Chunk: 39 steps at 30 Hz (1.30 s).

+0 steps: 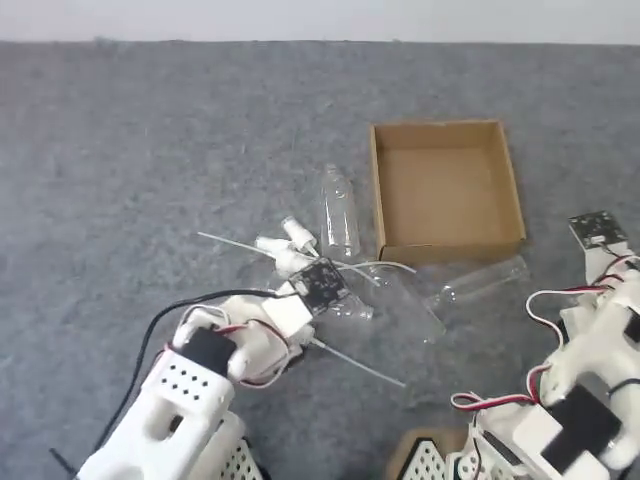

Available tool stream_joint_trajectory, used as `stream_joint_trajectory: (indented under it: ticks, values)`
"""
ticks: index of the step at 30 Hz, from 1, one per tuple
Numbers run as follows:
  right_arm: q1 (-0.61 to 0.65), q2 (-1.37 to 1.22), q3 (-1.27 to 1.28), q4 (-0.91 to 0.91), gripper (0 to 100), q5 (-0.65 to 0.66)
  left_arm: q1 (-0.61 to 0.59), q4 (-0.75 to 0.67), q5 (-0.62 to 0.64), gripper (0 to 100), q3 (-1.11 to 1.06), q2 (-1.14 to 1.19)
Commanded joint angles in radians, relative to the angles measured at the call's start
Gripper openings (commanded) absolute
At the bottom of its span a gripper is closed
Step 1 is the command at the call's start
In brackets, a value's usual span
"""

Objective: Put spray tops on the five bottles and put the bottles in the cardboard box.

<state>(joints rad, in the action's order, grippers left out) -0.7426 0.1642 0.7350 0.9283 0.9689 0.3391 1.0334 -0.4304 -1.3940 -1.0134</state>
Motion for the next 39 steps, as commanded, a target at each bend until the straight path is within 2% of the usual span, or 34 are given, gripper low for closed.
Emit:
stream_joint_trajectory:
  ticks: [1, 5, 8, 10, 13, 17, 22, 32, 39]
  values:
    - [0.008, 0.061, -0.006, 0.031, 0.6, -0.008, -0.123, -0.02, -0.087, 22, -0.007, 0.009]
    - [0.008, 0.061, -0.006, 0.031, 0.6, -0.009, -0.221, -0.02, -0.112, 22, -0.002, 0.008]
    - [0.002, 0.061, -0.006, 0.031, 0.6, -0.006, -0.242, 0.006, -0.138, 22, 0.007, -0.002]
    - [0.002, 0.061, -0.006, 0.031, 0.6, -0.006, -0.215, 0.051, -0.129, 22, 0.042, -0.002]
    - [0.005, 0.061, -0.006, 0.031, 0.6, -0.008, -0.138, 0.086, -0.048, 22, 0.097, 0.0]
    - [0.005, 0.061, -0.006, 0.031, 0.6, -0.006, 0.018, 0.081, 0.009, 22, 0.104, 0.008]
    - [0.007, 0.061, -0.006, 0.031, 0.6, -0.006, 0.12, 0.035, 0.078, 26, 0.105, 0.009]
    - [0.007, 0.061, -0.006, 0.033, 0.6, -0.008, 0.127, -0.058, 0.083, 25, 0.035, 0.009]
    - [0.007, 0.061, -0.006, 0.033, 0.6, -0.009, 0.054, -0.094, 0.083, 26, 0.036, 0.023]
